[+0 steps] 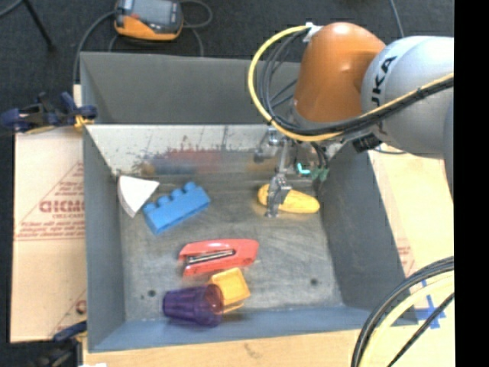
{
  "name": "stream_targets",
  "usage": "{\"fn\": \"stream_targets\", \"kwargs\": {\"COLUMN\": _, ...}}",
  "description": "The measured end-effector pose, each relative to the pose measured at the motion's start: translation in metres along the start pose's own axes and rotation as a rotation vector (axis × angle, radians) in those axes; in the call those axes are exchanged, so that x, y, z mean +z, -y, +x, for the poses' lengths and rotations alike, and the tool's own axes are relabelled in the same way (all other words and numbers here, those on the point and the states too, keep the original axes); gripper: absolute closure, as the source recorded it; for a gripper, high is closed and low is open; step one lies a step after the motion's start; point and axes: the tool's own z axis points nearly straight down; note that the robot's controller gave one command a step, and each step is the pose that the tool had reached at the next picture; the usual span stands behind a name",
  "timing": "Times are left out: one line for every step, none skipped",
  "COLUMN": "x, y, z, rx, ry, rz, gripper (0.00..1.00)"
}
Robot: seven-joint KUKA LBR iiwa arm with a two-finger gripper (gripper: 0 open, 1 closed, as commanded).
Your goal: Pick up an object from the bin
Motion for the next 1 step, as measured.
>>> {"fn": "stream_targets", "kwargs": {"x": -0.0049, "y": 0.0, "z": -0.0016, "rx": 0.0, "ry": 0.008, "rz": 0.0, "gripper": 0.0}}
